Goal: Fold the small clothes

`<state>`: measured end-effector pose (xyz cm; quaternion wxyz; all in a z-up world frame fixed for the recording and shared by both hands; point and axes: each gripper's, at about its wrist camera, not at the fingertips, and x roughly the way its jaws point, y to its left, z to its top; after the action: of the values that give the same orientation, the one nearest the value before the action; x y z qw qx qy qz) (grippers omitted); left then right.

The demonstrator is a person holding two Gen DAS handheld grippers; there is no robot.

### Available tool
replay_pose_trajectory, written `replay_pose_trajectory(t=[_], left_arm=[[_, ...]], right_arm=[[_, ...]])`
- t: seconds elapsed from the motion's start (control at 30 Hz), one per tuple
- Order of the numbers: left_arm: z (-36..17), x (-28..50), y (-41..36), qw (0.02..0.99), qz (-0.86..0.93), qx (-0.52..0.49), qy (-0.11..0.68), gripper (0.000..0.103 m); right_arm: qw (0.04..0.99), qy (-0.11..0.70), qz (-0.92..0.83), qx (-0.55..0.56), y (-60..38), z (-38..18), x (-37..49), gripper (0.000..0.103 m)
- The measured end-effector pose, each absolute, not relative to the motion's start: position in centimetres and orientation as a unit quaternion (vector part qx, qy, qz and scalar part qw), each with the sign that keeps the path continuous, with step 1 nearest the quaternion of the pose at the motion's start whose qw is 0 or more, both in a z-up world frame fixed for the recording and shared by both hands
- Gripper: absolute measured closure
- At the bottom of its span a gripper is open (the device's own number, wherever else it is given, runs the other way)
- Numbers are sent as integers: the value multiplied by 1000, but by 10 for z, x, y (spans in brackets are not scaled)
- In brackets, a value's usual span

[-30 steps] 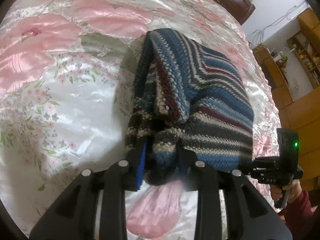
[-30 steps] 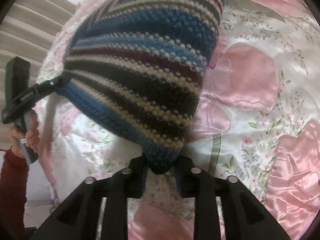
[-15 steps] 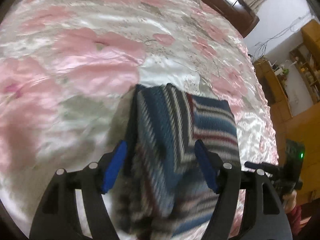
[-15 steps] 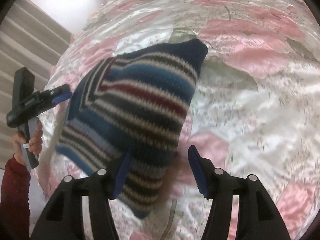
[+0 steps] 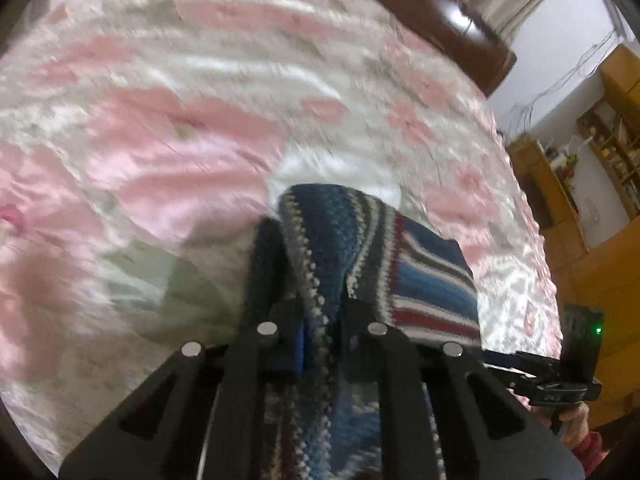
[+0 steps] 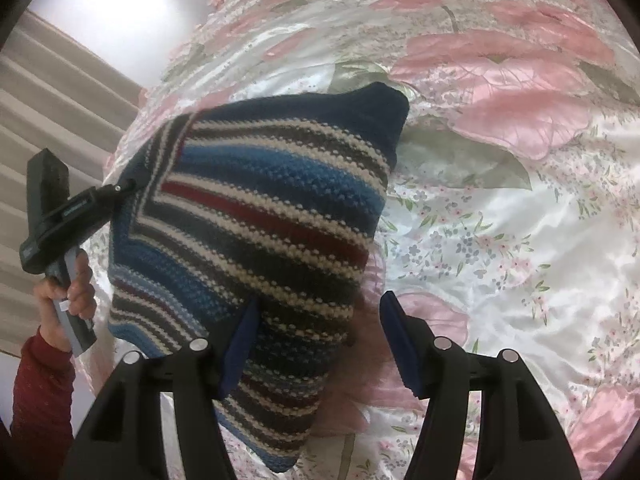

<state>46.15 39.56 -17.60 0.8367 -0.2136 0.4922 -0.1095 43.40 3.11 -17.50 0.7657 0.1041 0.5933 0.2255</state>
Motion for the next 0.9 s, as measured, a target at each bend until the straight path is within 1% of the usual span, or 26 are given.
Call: replay_pose_trajectory(t=[0.1,0.2,0.37,0.43,0.5,0.53,0.6,0.7,0.9], left_arm=[[-200,472,387,826,-97,-174,527,92],[-210,480,385,819,-98,-176,537,91],[-198,478,398,805,-119,-195,547,84],[-182,468,406,806,-119,-201,544,80],[-169,448,409,806,-124,-201,542,70],[-165,438,409,807,-123,-194,544,70],[-160,412,410,805,-126,-187,549,64],[-167,379,409,794,-126,-200,560,60],[-180,347,396,789,-131,-217,559,60]], right_arm=[[768,594,219,96,36,-176,437,37],[770,595,211,85,41,-179,440,36],[771,596,209,89,40,-177,437,36],[769,595,214,95,37,-173,431,36],[765,597,224,95,35,-168,420,36],[764,597,227,89,35,-166,414,36],[761,600,235,80,33,-164,399,36],[752,607,245,81,31,-166,375,35],[733,624,255,84,37,-178,343,35]])
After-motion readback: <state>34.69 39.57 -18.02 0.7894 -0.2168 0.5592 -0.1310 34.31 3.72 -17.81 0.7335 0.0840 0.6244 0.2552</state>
